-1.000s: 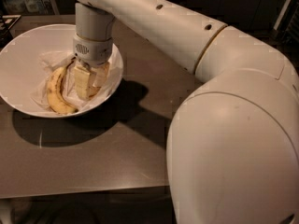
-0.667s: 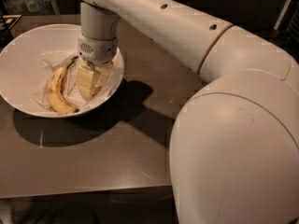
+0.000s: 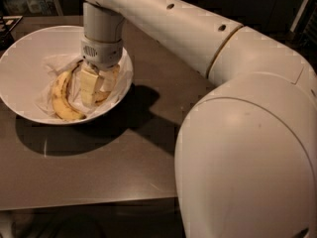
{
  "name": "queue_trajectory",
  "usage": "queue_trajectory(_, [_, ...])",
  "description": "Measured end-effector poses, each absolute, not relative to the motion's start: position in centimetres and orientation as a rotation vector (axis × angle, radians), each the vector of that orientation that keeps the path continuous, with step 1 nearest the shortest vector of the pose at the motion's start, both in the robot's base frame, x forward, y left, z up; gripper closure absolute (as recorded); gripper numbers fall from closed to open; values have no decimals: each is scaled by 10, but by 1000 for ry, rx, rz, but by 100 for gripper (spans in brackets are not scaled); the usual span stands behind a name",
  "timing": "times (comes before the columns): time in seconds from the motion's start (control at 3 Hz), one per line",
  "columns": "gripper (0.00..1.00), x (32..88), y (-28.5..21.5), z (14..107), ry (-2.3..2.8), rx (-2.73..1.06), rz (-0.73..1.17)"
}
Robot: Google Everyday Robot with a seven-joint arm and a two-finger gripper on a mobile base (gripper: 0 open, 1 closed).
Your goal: Pick banana from white bowl
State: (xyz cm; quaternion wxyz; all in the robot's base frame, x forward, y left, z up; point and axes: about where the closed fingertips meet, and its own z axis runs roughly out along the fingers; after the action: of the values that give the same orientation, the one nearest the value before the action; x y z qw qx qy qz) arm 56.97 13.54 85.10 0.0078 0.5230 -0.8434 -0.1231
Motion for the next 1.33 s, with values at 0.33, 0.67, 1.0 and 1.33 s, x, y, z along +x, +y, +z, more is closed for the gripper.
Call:
queue_trajectory(0.33, [35, 570, 136, 853, -2636, 1635, -385])
queue_trajectory(0.67, [54, 570, 136, 853, -2637, 1635, -385])
queue_trajectory(1.0, [77, 570, 136, 853, -2637, 1635, -385])
queue_trajectory(1.33, [98, 570, 136, 853, -2637, 1635, -385])
